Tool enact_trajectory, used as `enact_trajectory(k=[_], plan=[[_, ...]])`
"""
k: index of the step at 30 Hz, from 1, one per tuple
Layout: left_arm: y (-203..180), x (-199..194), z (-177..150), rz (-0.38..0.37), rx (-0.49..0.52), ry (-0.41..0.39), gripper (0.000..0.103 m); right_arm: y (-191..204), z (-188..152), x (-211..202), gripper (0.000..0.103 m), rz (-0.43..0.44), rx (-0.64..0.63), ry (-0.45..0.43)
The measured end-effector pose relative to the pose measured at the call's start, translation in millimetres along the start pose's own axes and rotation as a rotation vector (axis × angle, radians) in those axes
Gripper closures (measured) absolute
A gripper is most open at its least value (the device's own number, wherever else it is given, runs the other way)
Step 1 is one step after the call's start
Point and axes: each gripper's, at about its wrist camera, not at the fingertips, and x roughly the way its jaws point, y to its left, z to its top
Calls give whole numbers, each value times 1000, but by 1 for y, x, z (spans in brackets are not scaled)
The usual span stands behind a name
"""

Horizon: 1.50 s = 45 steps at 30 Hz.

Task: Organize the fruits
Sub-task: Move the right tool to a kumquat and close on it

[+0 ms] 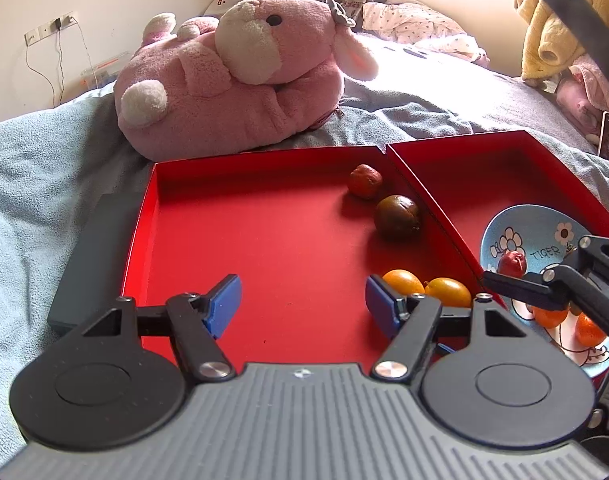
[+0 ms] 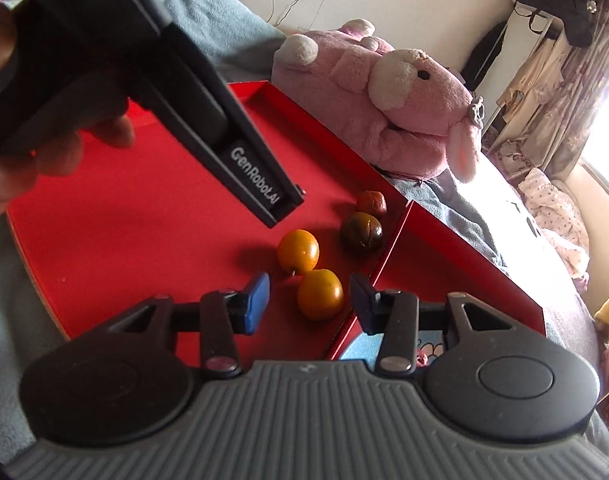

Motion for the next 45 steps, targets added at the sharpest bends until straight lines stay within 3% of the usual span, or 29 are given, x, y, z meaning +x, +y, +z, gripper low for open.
enact_trajectory(k=[12, 17, 23, 27, 33, 38, 45], plan=[[1, 1, 0, -24, -9, 3, 29, 5, 1, 32, 69, -56, -65, 74], [-1, 0, -1, -53, -3, -1, 29, -2, -1, 19, 70, -21, 18, 43], [-20, 0, 0, -159, 44, -5, 29, -2, -11, -13, 70, 34, 62, 26], [-41, 16, 0, -167, 113, 29, 29, 1, -21, -31, 70, 65, 88, 22], [-60, 43, 2, -188, 167, 94, 45, -5, -24, -43, 70, 91, 137, 13], [-66, 49, 6, -198, 177, 87, 47, -9, -23, -40, 70, 93, 154, 13], [-68, 54, 10, -221, 172, 93, 65, -10, -21, -37, 70, 92, 155, 16]])
